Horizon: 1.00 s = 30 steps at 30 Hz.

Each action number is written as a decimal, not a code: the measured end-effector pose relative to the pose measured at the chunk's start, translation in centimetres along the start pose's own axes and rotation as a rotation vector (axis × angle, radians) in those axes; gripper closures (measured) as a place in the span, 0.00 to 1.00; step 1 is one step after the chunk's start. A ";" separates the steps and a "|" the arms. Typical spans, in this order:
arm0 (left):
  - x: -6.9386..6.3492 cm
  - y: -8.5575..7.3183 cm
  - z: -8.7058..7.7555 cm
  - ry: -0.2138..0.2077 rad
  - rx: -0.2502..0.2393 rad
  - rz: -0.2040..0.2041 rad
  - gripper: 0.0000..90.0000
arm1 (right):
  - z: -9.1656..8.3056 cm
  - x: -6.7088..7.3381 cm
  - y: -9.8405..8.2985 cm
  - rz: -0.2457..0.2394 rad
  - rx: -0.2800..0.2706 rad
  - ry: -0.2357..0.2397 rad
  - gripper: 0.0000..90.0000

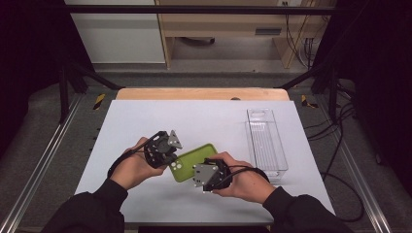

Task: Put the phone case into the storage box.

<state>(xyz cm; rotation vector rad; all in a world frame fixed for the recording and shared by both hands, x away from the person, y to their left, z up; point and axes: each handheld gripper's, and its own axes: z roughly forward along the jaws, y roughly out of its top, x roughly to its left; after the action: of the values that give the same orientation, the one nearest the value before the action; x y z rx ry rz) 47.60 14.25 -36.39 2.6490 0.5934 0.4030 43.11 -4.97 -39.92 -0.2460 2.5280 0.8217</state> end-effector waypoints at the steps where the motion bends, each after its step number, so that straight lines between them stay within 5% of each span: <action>1: 0.0 0.0 0.0 0.000 0.001 0.002 0.98 | 0.1 0.0 0.0 -0.004 0.003 0.003 0.72; 15: 0.0 0.1 0.1 -0.012 -0.005 0.006 0.98 | 0.6 0.2 0.3 -0.074 0.029 0.052 0.87; 30: 0.0 0.1 0.0 -0.024 0.003 0.013 0.98 | 1.2 0.5 0.5 -0.115 0.055 0.067 0.90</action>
<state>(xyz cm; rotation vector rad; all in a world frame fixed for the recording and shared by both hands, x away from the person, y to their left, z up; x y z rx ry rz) 47.65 14.13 -36.35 2.6585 0.5699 0.3734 42.94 -3.86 -40.73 -0.4023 2.5669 0.7096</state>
